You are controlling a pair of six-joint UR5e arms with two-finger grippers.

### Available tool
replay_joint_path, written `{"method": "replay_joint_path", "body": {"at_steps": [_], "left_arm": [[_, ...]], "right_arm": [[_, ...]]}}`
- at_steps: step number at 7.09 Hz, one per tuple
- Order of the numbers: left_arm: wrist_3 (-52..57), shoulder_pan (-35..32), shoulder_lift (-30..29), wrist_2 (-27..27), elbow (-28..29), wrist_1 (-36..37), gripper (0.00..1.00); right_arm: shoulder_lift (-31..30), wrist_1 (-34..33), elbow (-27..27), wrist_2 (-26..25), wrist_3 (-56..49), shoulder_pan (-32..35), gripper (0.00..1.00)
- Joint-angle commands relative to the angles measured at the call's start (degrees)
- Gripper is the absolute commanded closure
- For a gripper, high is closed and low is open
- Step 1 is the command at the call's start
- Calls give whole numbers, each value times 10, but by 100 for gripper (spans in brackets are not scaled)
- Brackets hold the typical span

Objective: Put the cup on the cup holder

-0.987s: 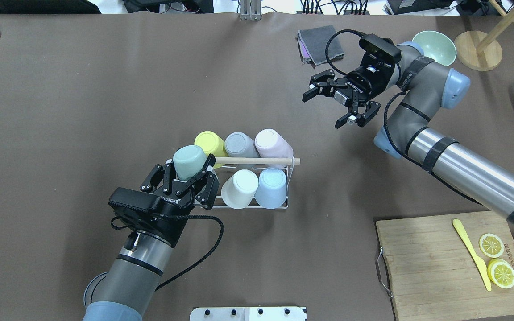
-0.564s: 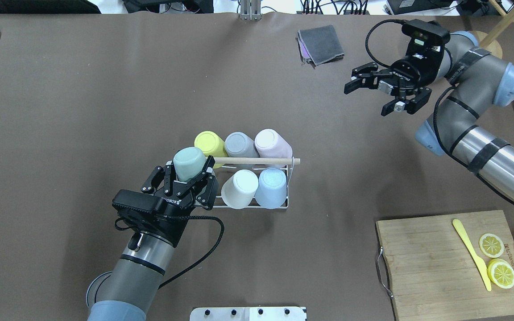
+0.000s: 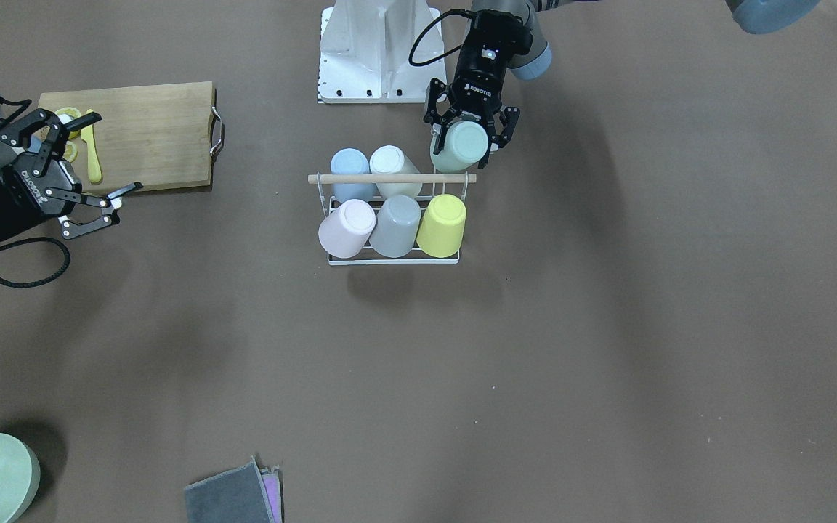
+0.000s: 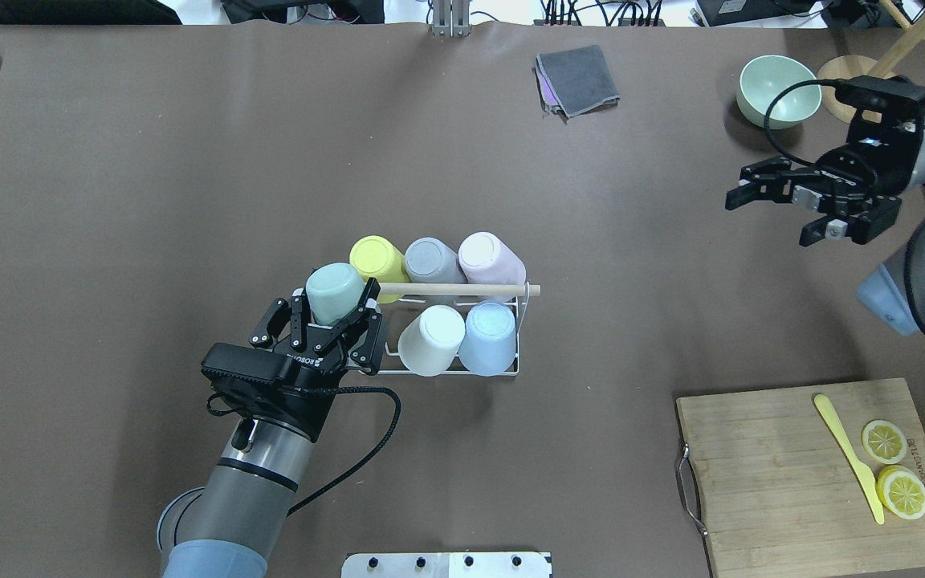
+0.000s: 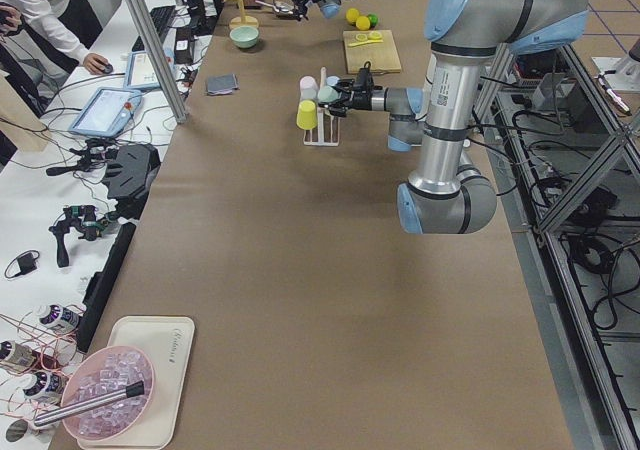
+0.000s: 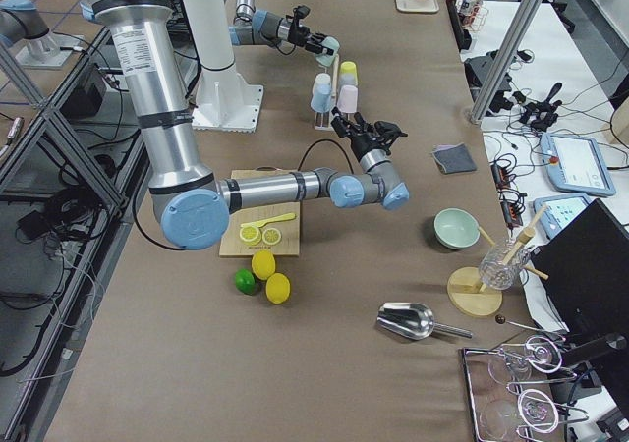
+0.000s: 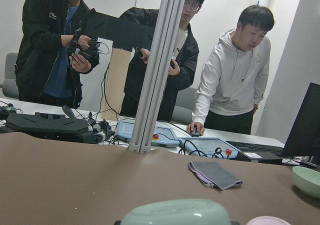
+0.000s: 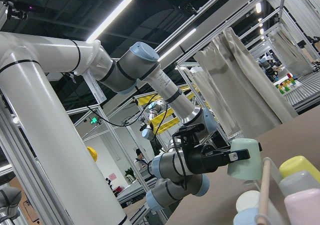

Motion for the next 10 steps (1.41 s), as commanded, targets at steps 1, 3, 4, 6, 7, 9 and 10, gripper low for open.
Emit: {"method": "replay_joint_path", "body": {"at_steps": [1, 3, 4, 6, 7, 9, 10], "left_arm": [[22, -5, -5, 4, -1, 0, 3], [20, -3, -10, 10, 7, 2, 2], [21, -3, -18, 11, 14, 3, 2], [24, -16, -20, 10, -10, 4, 2], [26, -37, -19, 9, -27, 4, 2], [25, -97, -19, 1, -25, 4, 2], [26, -116, -17, 1, -22, 0, 2]], "right_arm": [[-100, -75, 110, -10, 45, 15, 1], [-129, -200, 159, -65, 47, 34, 1], [-128, -249, 162, -107, 47, 49, 1], [-125, -383, 188, -204, 54, 77, 1], [-123, -431, 192, -257, 95, 89, 1], [-119, -538, 192, -361, 148, 109, 1], [-118, -559, 188, -396, 161, 107, 1]]}}
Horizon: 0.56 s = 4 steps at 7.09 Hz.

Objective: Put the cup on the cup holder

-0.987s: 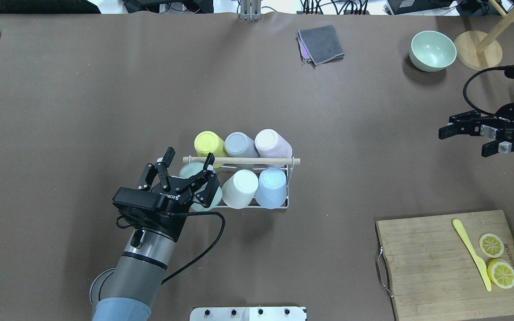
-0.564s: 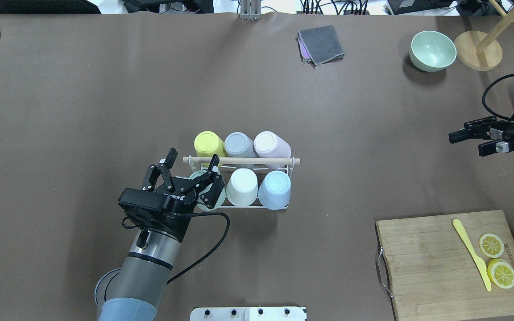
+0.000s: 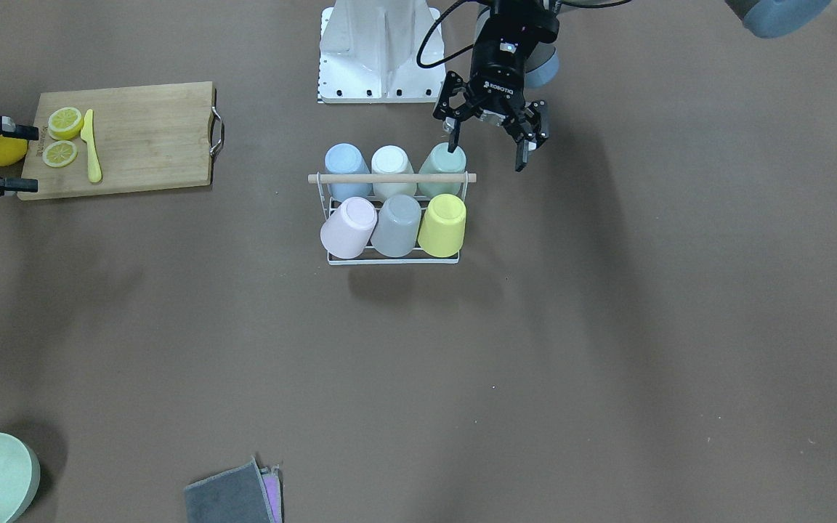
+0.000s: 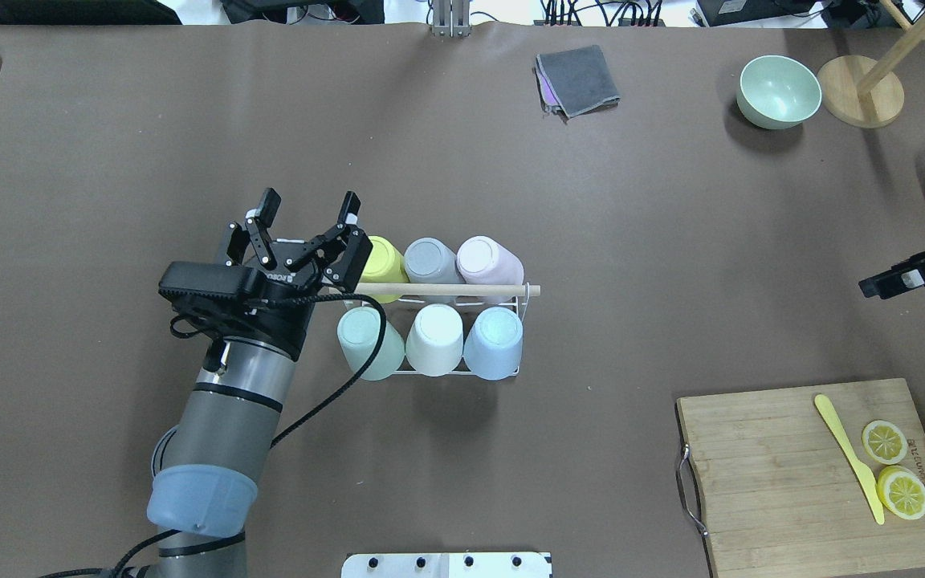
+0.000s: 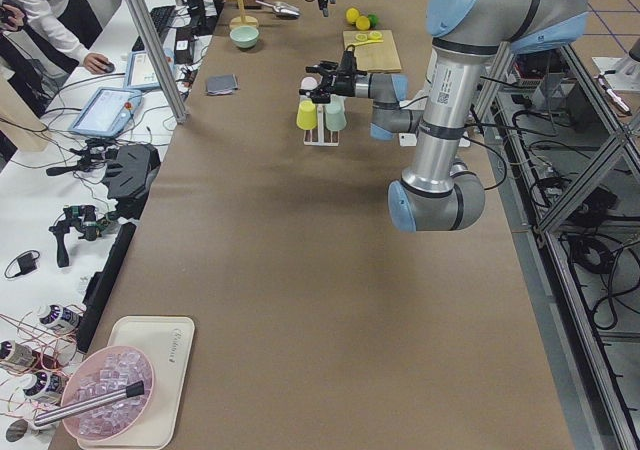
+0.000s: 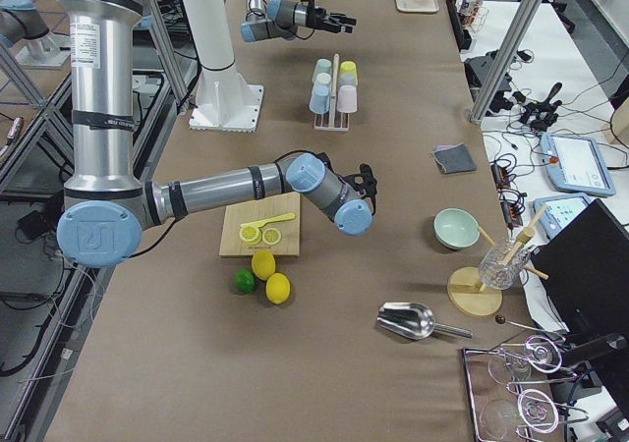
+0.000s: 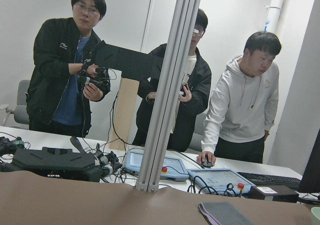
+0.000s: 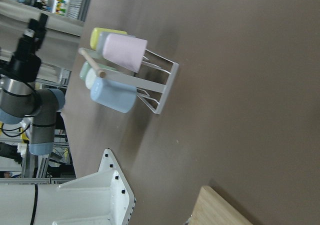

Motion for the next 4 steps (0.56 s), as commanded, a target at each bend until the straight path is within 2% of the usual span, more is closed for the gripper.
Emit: {"method": "replay_joint_path", "body": {"at_steps": [1, 3, 4], "left_arm": [[-1, -54, 4, -25, 15, -5, 2], [-16, -108, 29, -79, 24, -5, 2], [-37, -140, 40, -125, 51, -5, 2]], "right_arm": [[0, -43, 0, -54, 29, 11, 1], [9, -38, 2, -118, 130, 40, 3], [14, -37, 2, -144, 180, 53, 3]]}}
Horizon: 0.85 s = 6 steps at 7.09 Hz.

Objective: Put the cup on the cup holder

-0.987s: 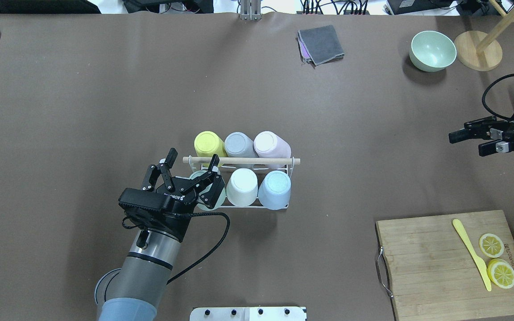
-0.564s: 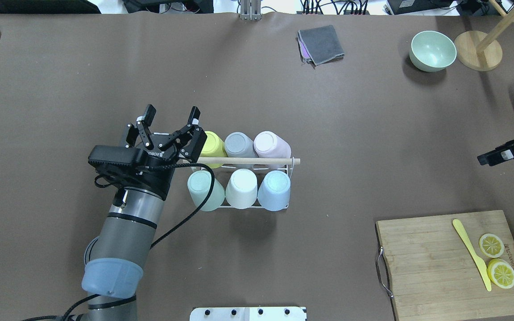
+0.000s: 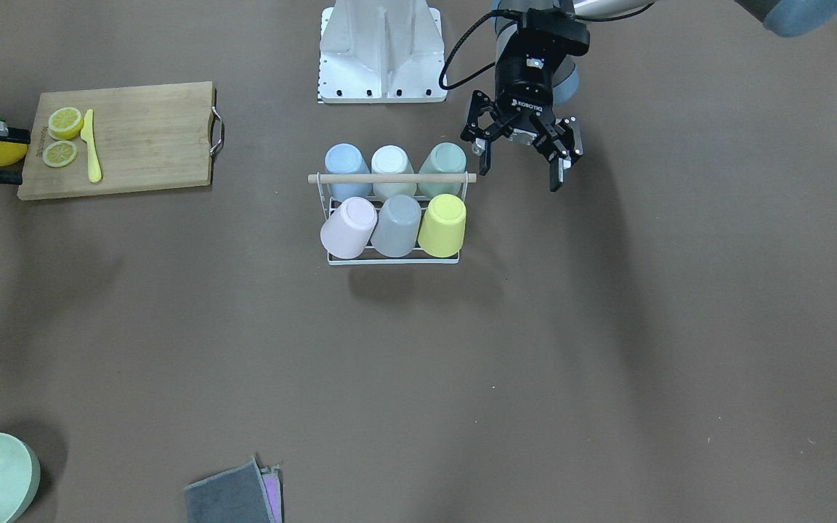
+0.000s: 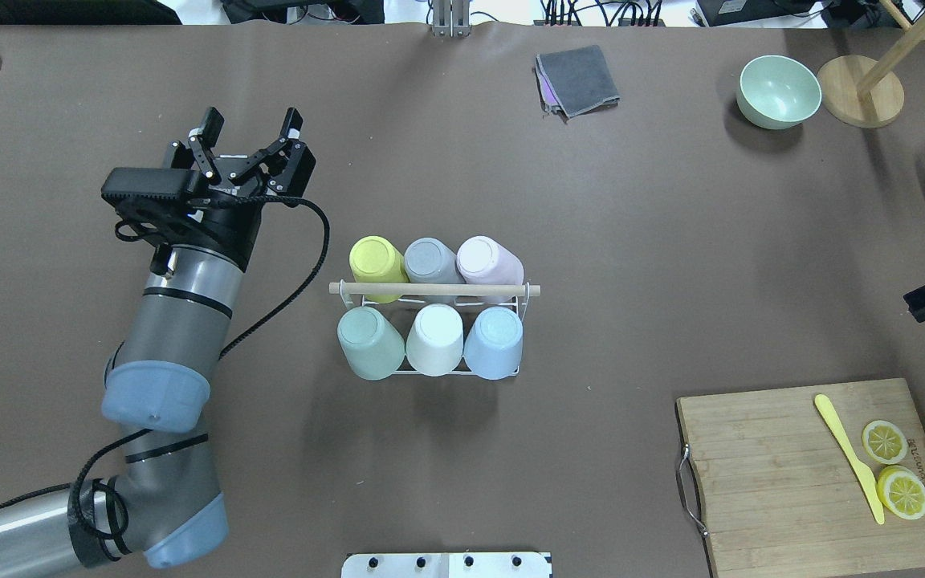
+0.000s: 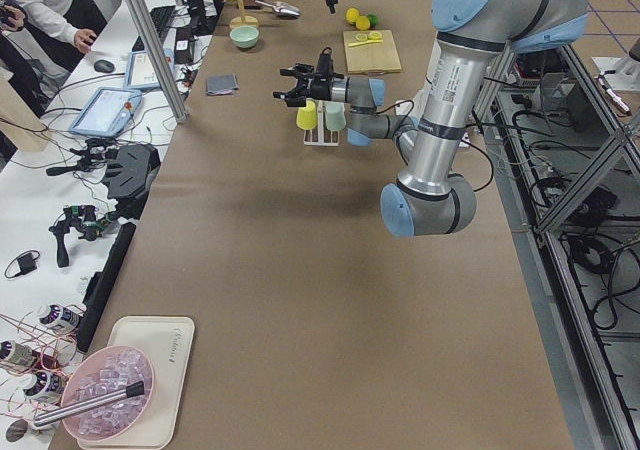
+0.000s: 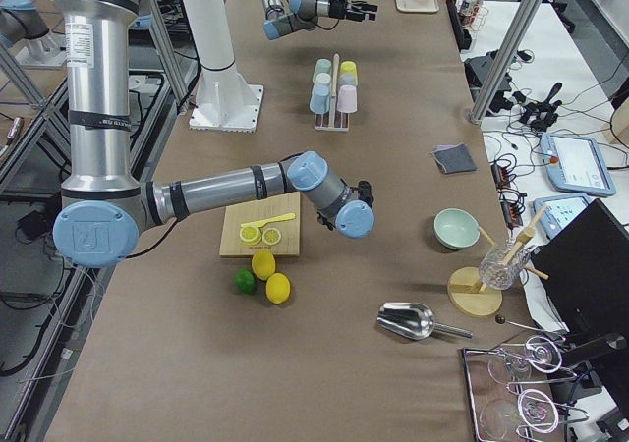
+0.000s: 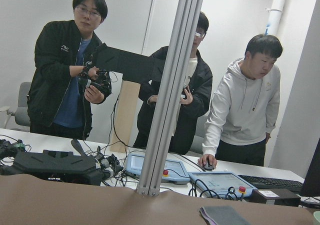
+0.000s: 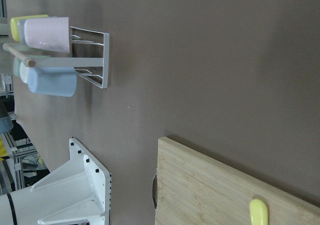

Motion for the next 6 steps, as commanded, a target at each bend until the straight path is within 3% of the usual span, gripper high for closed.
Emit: {"method": "replay_joint_path", "body": {"at_steps": [1, 3, 4, 6], "left_arm": [[-24, -66, 16, -80, 46, 1, 2], [-69, -130, 45, -178, 117, 4, 2], [-77, -162, 59, -233, 153, 4, 2], [-90, -217, 101, -344, 164, 6, 3]], "right_arm": [[9, 0, -2, -55, 104, 18, 3], [10, 1, -6, -66, 279, 20, 4], [10, 15, -8, -71, 299, 19, 4], [0, 145, -20, -150, 306, 25, 3]]}}
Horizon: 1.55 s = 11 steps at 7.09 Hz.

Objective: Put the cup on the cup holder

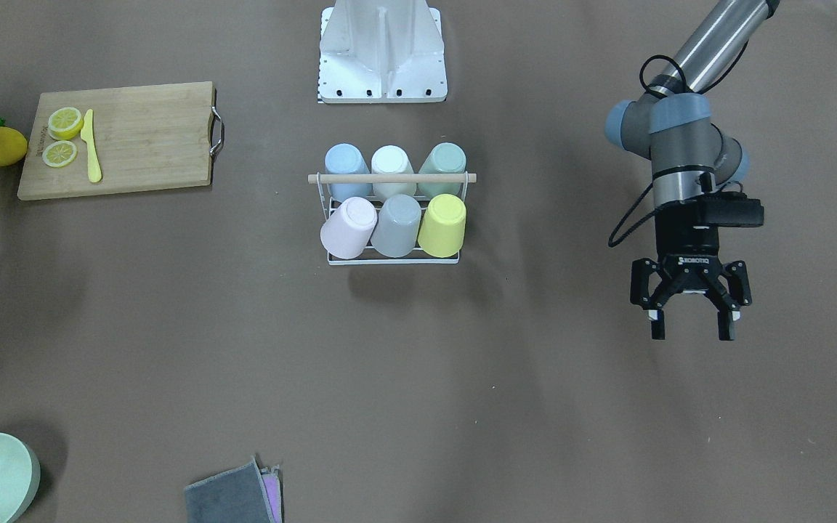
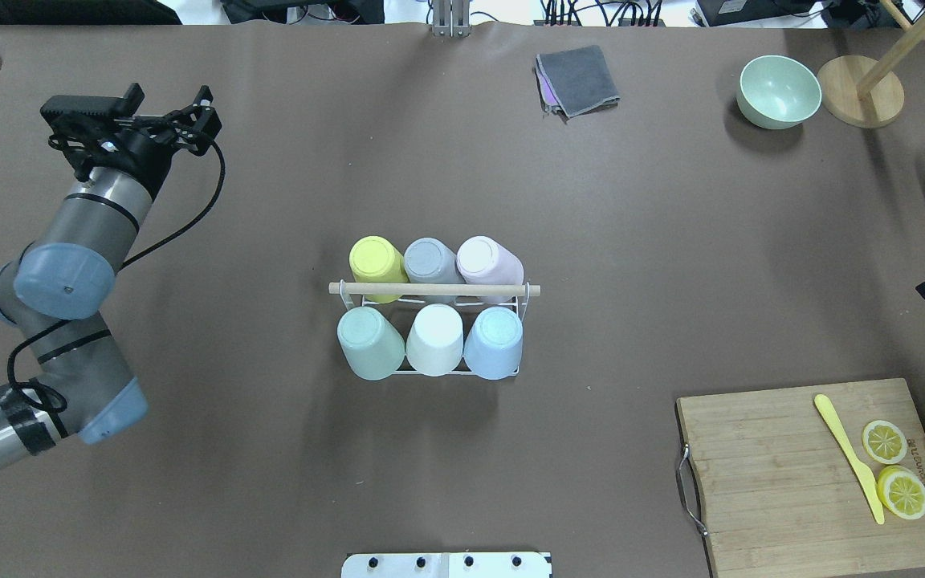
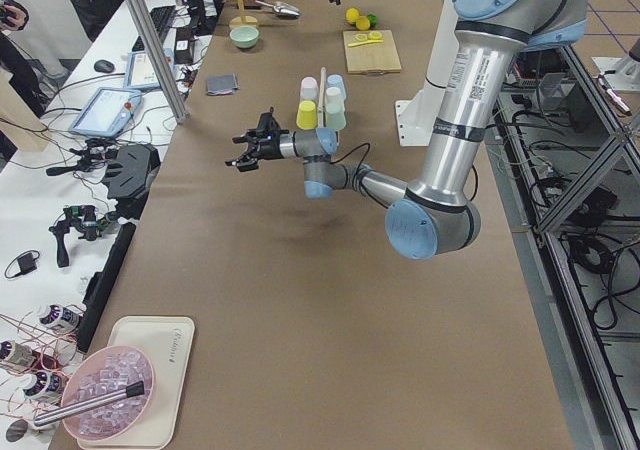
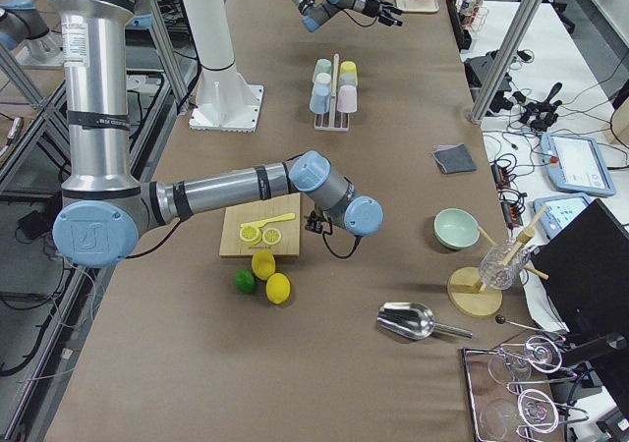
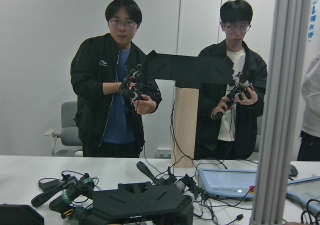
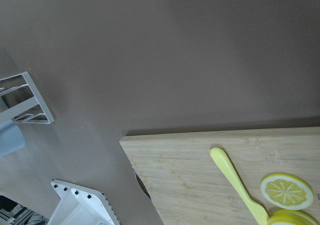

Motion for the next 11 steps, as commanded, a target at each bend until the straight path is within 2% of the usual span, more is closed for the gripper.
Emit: {"method": "replay_joint_path", "body": {"at_steps": [1, 3, 5, 7, 9, 10, 11], "left_arm": [[-7, -67, 34, -143, 14, 9, 3], [-3, -150, 37, -313, 11, 55, 3], [29, -205, 46, -419, 10, 111, 3], [94, -254, 55, -500, 9, 161, 3], [169, -286, 75, -553, 11, 215, 3], [202, -306, 93, -589, 10, 228, 3], [240, -331, 97, -612, 13, 245, 3]], "right_arm": [[-18, 152, -26, -51, 22, 8, 3], [-42, 307, -29, -77, 139, 11, 4], [-52, 428, -28, -144, 239, 15, 4], [-57, 527, -22, -259, 342, 14, 3], [-58, 597, -22, -343, 404, 15, 3], [-58, 619, -23, -377, 430, 15, 3], [-58, 620, -23, -380, 451, 15, 3]]}}
